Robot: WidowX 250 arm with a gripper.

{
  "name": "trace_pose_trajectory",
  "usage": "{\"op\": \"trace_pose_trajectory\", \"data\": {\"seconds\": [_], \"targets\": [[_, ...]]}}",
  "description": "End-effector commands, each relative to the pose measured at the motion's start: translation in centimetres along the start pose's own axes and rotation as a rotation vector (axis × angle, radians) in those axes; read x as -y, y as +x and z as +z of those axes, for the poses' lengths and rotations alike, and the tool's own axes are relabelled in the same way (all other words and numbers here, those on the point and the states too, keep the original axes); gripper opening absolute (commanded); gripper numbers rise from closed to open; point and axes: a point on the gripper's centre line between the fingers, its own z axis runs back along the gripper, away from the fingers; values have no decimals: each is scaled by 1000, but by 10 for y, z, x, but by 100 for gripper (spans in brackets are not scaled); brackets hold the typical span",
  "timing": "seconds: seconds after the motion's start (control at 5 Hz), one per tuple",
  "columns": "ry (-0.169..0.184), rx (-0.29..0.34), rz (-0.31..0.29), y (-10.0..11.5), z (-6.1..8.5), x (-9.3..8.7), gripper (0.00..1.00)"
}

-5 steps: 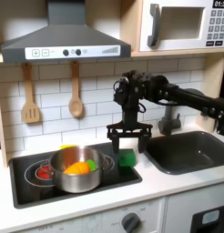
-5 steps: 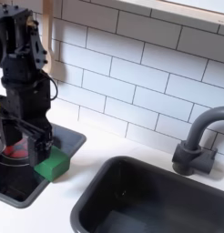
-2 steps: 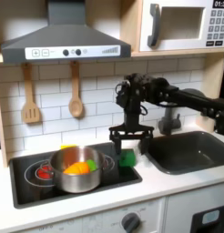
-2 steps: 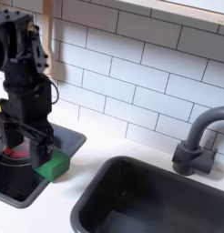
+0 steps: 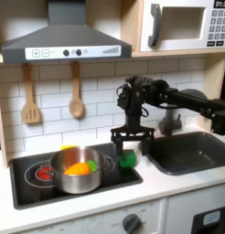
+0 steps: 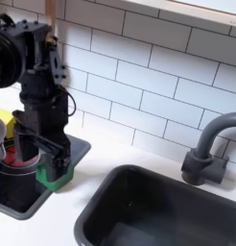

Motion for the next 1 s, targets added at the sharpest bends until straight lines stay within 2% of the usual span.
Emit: {"op": "trace_pose_trajectory", "data": {"seconds": [0.0, 0.4, 0.6, 0.8], "targets": [[7, 10, 38, 7, -10, -2, 100], [2, -12, 39, 18, -20, 9, 100], [17, -16, 83, 19, -25, 6, 100], [33, 2, 114, 22, -22, 2, 100]]}}
